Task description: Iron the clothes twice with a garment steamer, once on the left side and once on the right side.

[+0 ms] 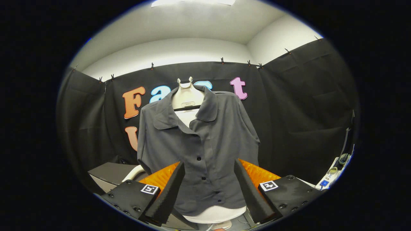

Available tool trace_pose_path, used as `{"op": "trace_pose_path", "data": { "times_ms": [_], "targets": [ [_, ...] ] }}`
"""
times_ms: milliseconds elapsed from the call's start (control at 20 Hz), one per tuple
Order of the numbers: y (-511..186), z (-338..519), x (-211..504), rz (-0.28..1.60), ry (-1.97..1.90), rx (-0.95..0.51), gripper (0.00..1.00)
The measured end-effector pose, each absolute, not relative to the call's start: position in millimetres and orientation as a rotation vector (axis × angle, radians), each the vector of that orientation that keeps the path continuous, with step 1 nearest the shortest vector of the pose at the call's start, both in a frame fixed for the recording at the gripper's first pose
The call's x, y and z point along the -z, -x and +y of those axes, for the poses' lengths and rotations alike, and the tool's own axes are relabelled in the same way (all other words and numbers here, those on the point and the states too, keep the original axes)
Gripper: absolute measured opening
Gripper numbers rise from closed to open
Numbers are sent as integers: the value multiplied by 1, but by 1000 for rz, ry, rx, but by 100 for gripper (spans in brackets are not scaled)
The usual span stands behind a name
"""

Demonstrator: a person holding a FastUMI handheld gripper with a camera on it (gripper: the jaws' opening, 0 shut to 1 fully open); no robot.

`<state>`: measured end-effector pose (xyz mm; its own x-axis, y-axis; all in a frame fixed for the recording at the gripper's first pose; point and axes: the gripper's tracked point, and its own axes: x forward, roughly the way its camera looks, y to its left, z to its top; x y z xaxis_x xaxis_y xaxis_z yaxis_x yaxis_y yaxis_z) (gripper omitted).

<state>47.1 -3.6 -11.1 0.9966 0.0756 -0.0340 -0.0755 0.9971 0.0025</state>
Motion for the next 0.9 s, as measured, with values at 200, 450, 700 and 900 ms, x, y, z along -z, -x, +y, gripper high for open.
{"op": "trace_pose_path", "data": {
  "times_ms": [200, 450, 700, 900],
  "targets": [
    [-36, 25, 18, 20, 4, -48, 98],
    [-19, 51, 27, 11, -6, -5, 98],
    [-15, 62, 12, 2, 18, 21, 98],
    [-12, 80, -6, -11, 20, 7, 98]
  ]
}}
